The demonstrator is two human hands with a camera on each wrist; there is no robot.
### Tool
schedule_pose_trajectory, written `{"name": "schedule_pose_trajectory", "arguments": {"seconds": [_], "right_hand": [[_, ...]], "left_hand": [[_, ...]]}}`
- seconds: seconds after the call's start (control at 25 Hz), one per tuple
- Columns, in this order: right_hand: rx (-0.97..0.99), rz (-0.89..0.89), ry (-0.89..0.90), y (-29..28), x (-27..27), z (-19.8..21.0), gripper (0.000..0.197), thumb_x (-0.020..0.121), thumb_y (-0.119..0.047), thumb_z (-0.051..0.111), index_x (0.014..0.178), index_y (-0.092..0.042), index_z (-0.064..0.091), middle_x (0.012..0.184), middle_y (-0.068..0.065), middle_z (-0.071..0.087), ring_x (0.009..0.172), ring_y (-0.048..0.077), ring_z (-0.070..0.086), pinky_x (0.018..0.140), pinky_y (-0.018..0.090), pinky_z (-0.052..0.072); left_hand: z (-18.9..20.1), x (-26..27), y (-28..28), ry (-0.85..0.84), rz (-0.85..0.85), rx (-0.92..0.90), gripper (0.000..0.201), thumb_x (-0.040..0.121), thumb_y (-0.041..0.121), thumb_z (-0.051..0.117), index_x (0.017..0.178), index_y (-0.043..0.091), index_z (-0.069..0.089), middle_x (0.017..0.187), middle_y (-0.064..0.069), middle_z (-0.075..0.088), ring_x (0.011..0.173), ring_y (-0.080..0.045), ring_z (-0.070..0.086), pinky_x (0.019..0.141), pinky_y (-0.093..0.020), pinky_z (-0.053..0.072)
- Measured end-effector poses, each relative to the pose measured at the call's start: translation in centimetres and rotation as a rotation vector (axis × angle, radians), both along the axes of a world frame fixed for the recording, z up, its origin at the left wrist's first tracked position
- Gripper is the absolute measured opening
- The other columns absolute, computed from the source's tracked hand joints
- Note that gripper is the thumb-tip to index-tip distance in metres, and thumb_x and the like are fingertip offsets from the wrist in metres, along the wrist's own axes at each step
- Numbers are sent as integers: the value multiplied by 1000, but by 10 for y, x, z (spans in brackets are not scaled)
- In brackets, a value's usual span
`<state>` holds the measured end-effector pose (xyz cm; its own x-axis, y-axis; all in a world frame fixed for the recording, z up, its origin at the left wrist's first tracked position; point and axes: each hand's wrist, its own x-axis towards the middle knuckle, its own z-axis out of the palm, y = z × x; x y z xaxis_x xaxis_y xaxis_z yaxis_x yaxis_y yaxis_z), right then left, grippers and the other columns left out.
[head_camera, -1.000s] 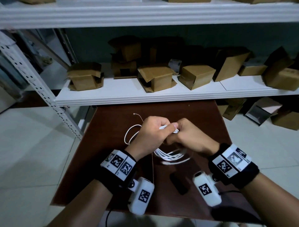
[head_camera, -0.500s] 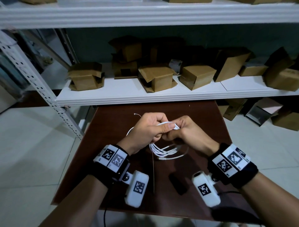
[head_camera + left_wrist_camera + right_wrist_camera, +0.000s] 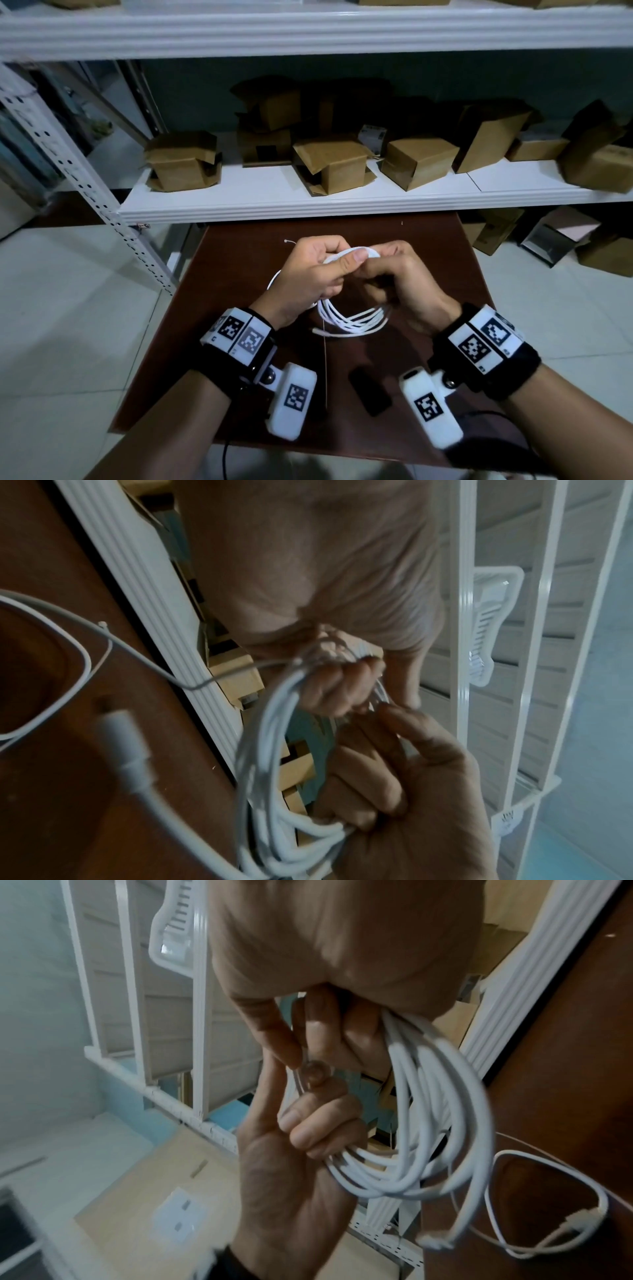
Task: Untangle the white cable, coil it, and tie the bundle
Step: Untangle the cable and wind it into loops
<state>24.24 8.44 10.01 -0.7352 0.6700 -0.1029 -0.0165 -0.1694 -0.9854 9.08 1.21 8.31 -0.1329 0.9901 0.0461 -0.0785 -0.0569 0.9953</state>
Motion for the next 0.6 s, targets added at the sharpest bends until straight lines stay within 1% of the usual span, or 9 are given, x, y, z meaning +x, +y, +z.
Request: {"name": "schedule_pose_trajectory", "arguments": {"seconds": [0.04, 0.08, 0.12, 0.16, 0.24, 0.36, 0.44, 0.52, 0.6], "right_hand": [[-32, -33, 31, 0, 0, 3, 16, 75, -4, 59, 59, 2, 61, 49, -1, 28, 42, 9, 16, 48, 30, 5], [-67, -76, 53, 2, 0, 5, 26, 78, -1, 58, 53, -9, 58, 50, -2, 26, 41, 8, 16, 48, 30, 4], [-104, -119, 71, 4, 1, 7, 36, 81, 2, 57, 50, -16, 52, 51, -3, 24, 41, 8, 15, 48, 29, 3], [-131, -152, 87, 7, 2, 10, 42, 83, 5, 55, 49, -19, 46, 52, -4, 21, 41, 7, 14, 49, 28, 3], [-171, -203, 114, 10, 4, 13, 45, 85, 5, 53, 52, -20, 36, 53, -5, 18, 42, 7, 12, 50, 27, 3], [-213, -257, 135, 14, 6, 15, 45, 86, 2, 52, 55, -23, 30, 53, -6, 14, 41, 7, 12, 50, 28, 4], [-253, -282, 148, 19, 9, 14, 43, 86, -1, 52, 62, -24, 24, 54, -5, 11, 41, 9, 10, 49, 28, 4], [-303, -290, 158, 24, 11, 12, 43, 85, -5, 52, 67, -25, 19, 55, -4, 9, 41, 10, 10, 46, 27, 4], [-339, -286, 172, 26, 12, 11, 43, 85, -7, 52, 65, -26, 19, 52, -5, 10, 39, 10, 10, 45, 27, 4]], "left_hand": [[0, -2, -2, -24, -23, 16, 21, 99, 13, 68, 81, 6, 59, 57, -1, 38, 46, -9, 33, 45, -19, 30], [1, -5, -3, -38, -52, 33, 18, 98, 14, 69, 85, 6, 61, 58, -2, 43, 49, -12, 39, 50, -22, 36], [0, -7, -4, -45, -81, 47, 15, 97, 14, 70, 88, 6, 62, 60, -4, 48, 52, -16, 46, 54, -27, 40], [0, -8, -5, -50, -108, 52, 13, 96, 16, 70, 91, 6, 62, 64, -7, 53, 56, -19, 52, 59, -30, 44], [-3, -11, -6, -64, -151, 36, 20, 96, 24, 69, 97, 5, 64, 71, -10, 63, 67, -25, 59, 68, -36, 48], [-8, -15, -7, -90, -202, -6, 37, 94, 37, 68, 106, 2, 69, 86, -16, 70, 78, -30, 64, 78, -41, 49], [-9, -16, -7, -84, -223, -14, 44, 87, 42, 77, 109, 4, 71, 93, -19, 71, 83, -29, 66, 83, -41, 50], [-10, -15, -7, -86, -249, -13, 56, 77, 43, 89, 113, 5, 70, 100, -19, 73, 89, -27, 69, 86, -37, 53], [-10, -13, -6, -126, -289, -8, 69, 69, 37, 96, 118, 0, 65, 110, -21, 73, 94, -26, 71, 88, -34, 56]]}}
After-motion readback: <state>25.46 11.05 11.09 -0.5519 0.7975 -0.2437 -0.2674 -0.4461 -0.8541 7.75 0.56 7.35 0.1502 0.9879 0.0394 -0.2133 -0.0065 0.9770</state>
